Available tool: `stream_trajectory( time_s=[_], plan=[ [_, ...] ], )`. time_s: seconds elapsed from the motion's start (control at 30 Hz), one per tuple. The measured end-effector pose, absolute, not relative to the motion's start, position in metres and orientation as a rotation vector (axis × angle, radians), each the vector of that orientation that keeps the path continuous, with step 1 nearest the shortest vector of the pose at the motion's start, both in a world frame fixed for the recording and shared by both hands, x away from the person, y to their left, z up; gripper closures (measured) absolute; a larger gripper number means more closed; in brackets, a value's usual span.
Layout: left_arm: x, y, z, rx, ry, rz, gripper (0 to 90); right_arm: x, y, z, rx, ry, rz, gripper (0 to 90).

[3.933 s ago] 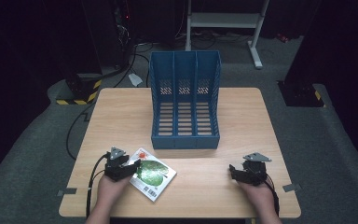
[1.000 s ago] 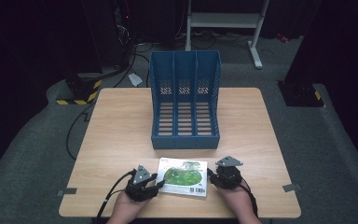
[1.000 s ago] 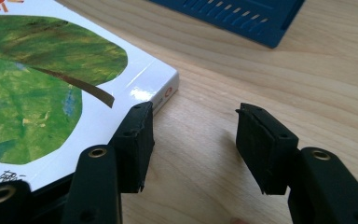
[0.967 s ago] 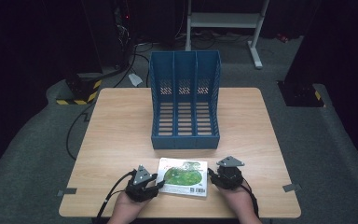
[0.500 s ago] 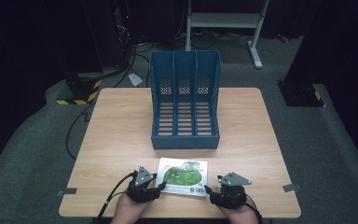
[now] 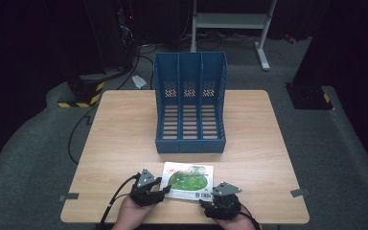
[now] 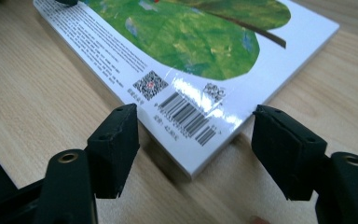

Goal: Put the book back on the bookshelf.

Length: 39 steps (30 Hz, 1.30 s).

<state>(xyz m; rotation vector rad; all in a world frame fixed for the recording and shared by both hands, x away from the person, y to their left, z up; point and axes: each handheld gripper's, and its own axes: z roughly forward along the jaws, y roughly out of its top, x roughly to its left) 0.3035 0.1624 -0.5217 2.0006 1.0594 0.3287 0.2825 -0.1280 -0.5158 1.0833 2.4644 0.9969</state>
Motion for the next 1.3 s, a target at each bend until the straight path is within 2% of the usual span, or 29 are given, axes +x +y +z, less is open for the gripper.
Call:
stream_trajectory(
  time_s=[0.8, 1.07, 1.3],
  plan=[
    [0.32, 0.158, -0.523, 1.971, 1.087, 0.326, 49.3, 0.299, -0.13, -0.514, 1.115, 2.386, 0.977, 36.9],
    [0.323, 0.157, -0.522, 1.945, 1.119, 0.36, 47.4, 0.306, -0.137, -0.498, 1.16, 2.309, 1.016, 37.9],
    [0.33, 0.155, -0.522, 1.902, 1.143, 0.349, 46.2, 0.31, -0.138, -0.508, 1.184, 2.332, 1.087, 31.2]
  ],
)
